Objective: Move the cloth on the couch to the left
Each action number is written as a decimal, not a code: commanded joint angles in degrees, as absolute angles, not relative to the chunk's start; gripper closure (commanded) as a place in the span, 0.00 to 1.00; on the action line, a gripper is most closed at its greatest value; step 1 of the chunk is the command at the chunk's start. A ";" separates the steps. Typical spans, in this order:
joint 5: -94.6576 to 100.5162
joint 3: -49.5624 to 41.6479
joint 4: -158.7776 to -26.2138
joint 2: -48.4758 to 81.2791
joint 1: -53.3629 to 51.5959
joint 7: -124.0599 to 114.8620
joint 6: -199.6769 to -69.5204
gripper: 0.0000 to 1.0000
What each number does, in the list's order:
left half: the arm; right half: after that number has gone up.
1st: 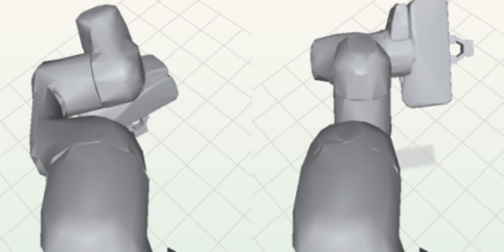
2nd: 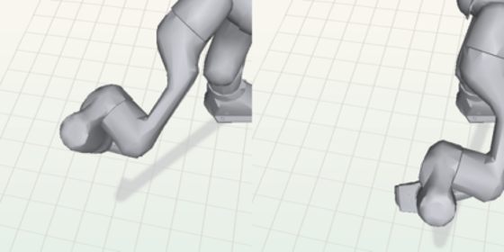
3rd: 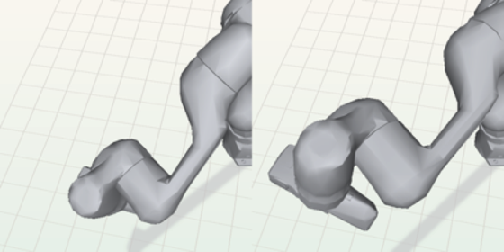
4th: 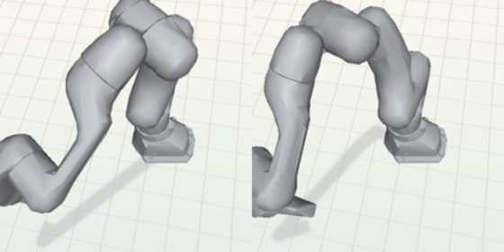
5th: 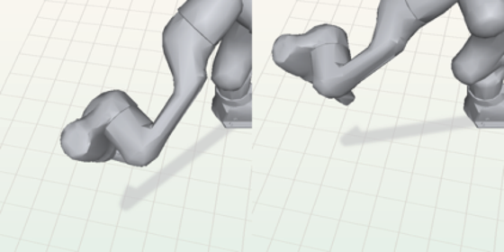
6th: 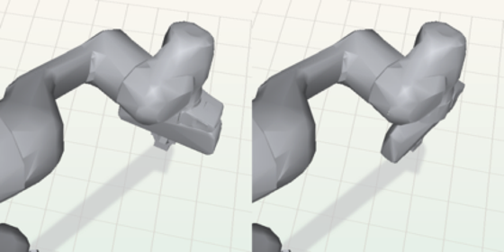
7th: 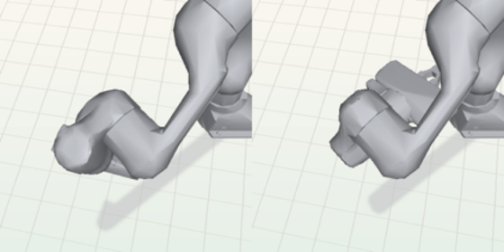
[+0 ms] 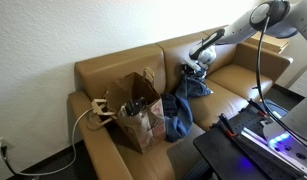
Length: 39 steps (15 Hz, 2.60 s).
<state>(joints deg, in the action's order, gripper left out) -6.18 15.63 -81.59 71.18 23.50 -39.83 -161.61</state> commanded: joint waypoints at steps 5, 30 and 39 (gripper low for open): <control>-23.39 25.93 -88.36 69.01 17.37 -18.41 -160.07 0.99; -32.39 31.96 -79.95 77.85 7.11 2.50 -121.51 0.68; -23.55 17.78 -76.73 74.25 -8.22 -1.95 -128.63 0.07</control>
<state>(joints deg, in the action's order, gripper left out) -26.89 22.14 -77.38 75.19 -3.86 0.33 -126.89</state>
